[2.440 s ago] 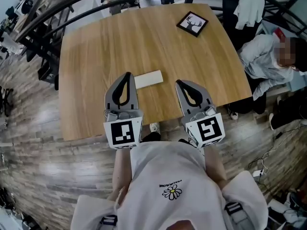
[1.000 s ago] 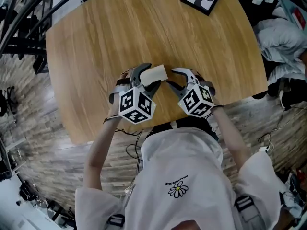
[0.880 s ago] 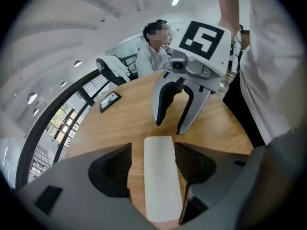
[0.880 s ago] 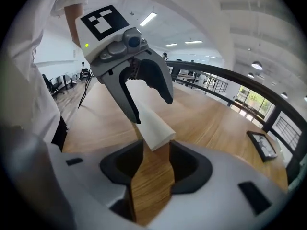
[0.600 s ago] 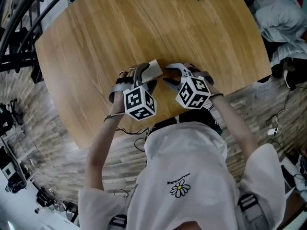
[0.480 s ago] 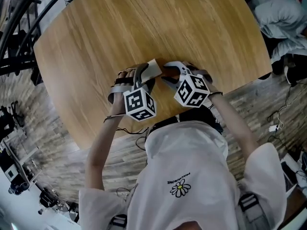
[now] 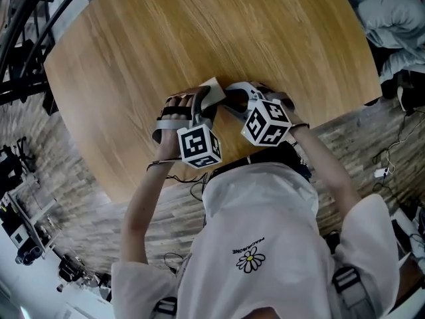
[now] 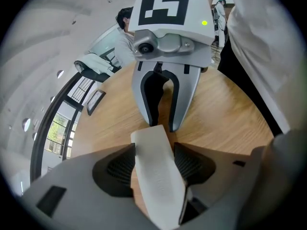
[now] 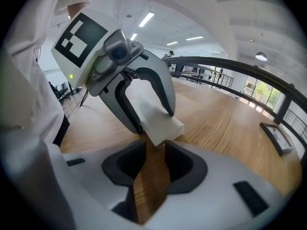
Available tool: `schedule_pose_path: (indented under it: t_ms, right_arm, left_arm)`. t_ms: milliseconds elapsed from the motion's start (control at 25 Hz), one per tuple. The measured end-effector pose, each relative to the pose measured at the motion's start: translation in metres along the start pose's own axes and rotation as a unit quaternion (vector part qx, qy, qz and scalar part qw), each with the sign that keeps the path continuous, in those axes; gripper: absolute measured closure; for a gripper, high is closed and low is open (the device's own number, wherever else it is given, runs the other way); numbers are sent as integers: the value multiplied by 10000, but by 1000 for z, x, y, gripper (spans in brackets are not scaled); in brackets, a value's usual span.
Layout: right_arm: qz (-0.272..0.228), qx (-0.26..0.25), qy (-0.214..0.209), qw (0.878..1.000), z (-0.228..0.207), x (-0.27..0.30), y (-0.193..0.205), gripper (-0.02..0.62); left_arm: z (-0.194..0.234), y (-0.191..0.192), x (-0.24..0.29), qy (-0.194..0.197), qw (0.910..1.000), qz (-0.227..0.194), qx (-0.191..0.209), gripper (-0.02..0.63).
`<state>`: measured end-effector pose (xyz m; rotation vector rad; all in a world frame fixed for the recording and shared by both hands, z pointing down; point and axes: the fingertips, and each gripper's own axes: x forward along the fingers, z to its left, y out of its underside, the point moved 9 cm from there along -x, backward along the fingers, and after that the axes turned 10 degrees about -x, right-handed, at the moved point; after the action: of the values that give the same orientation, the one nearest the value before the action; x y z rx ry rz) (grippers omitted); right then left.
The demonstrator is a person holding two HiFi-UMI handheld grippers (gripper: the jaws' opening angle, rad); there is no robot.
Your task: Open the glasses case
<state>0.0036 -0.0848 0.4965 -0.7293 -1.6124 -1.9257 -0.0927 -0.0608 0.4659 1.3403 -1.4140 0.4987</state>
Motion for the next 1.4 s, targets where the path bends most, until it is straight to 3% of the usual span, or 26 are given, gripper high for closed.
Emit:
schedule_pose_path:
  t_ms: [120, 160, 440, 840, 1040, 1400]
  right_arm:
    - [-7, -53, 12, 10000, 0, 0, -1, 476]
    - [-8, -65, 23, 10000, -2, 0, -1, 509]
    - [-6, -177, -85, 9998, -6, -1, -1, 515]
    - [9, -404, 28, 9992, -5, -2, -3, 522]
    - [99, -532, 72, 9985, -3, 0, -2, 529]
    - [67, -326, -6, 9994, -3, -1, 1, 534]
  left_arm:
    - [1, 0, -1, 55, 10000, 18, -75, 344]
    - [2, 0, -1, 81, 9999, 16, -100, 345]
    - [16, 2, -2, 630, 9963, -153, -564, 356]
    - [26, 5, -2, 1080, 9915, -263, -674, 357]
    - [39, 7, -2, 1561, 9818, -286, -1044, 360]
    - [59, 6, 2, 2324, 9637, -178, -1305, 362]
